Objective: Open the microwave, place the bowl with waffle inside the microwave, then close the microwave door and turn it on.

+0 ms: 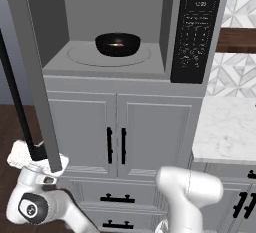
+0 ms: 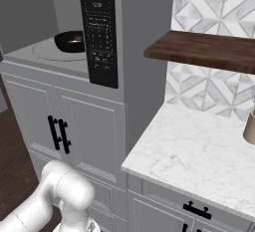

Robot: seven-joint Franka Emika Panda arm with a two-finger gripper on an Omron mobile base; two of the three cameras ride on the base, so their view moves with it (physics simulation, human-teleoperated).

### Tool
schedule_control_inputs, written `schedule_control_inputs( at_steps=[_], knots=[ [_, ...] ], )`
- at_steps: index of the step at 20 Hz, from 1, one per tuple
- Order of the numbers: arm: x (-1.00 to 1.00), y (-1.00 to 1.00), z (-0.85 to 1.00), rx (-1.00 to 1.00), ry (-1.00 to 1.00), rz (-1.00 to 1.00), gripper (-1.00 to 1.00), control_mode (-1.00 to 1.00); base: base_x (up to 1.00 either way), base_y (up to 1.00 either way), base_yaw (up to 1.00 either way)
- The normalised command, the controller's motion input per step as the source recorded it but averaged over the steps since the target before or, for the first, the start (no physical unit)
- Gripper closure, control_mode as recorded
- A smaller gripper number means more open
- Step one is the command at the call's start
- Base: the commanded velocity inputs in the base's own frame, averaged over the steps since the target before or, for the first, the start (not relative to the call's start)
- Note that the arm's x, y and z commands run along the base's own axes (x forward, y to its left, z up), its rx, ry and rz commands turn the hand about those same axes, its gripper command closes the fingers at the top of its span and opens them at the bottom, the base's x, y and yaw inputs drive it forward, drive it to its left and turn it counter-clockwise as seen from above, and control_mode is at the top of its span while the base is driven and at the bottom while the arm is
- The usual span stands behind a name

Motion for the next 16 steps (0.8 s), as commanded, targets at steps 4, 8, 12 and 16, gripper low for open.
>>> schedule_control_inputs(
  at_steps=[4, 8, 12, 16],
  knots=[
    [-0.46, 0.31, 0.42, 0.0, -0.38, 0.0, 1.0, -1.0, 0.0, 0.0, 0.0],
    [-0.38, 0.16, 0.54, 0.0, -0.37, 0.0, 1.0, -1.0, 0.0, 0.0, 0.0],
    [-0.21, 0.03, 0.51, 0.0, -0.33, 0.0, 1.0, -1.0, 0.0, 0.0, 0.0],
    [-0.26, -0.07, 0.54, 0.07, -0.27, 0.0, 1.0, -1.0, 0.0, 0.0, 0.0]
  ],
)
